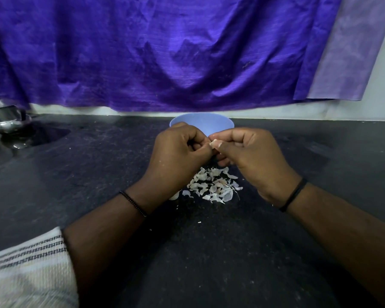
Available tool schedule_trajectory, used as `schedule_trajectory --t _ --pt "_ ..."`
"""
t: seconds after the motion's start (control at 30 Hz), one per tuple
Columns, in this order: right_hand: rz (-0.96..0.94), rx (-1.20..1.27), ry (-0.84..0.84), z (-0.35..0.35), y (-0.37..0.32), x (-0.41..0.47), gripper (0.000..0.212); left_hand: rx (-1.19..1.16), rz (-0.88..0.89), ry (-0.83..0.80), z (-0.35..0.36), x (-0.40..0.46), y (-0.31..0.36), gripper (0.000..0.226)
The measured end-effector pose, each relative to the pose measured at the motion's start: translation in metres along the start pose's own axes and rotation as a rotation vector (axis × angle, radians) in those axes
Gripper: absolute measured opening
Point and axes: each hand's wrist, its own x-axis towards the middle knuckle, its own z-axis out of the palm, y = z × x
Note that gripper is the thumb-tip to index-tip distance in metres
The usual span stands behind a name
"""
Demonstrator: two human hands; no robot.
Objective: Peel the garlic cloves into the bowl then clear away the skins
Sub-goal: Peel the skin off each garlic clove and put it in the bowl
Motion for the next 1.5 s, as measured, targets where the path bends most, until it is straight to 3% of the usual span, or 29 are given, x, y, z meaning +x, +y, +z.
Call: schedule_trajectory --t 0.3,0.67,0.9,1.2,1.5 --pt "-0.007 -0.020 -0.028 -0.0002 -0.0003 -0.0003 0.014 -0.027 -0.057 -0.012 0.0010 0.0017 -0.0017 0.010" --pt "-0.031 -0.055 -0.043 -0.0004 -0.0006 0.0000 0.020 -0.350 -0.278 -0.113 -0.0006 0.0020 0.0019 0.011" --pt "-0.007 0.025 -0.046 -0.0004 -0.0040 -0.0015 0.022 -0.401 -0.322 -0.143 0.0007 0.0033 -0.0007 0.011" --pt "0.041 0.104 0.027 -0.0006 -0.0058 -0.0007 0.009 -0.438 -0.282 -0.134 -0.0006 0.0020 -0.0025 0.010" --pt "0.011 0.030 0.022 0.0001 -0.0073 -0.0033 0.008 -0.372 -0.226 -0.115 -0.0016 0.0011 -0.0011 0.008"
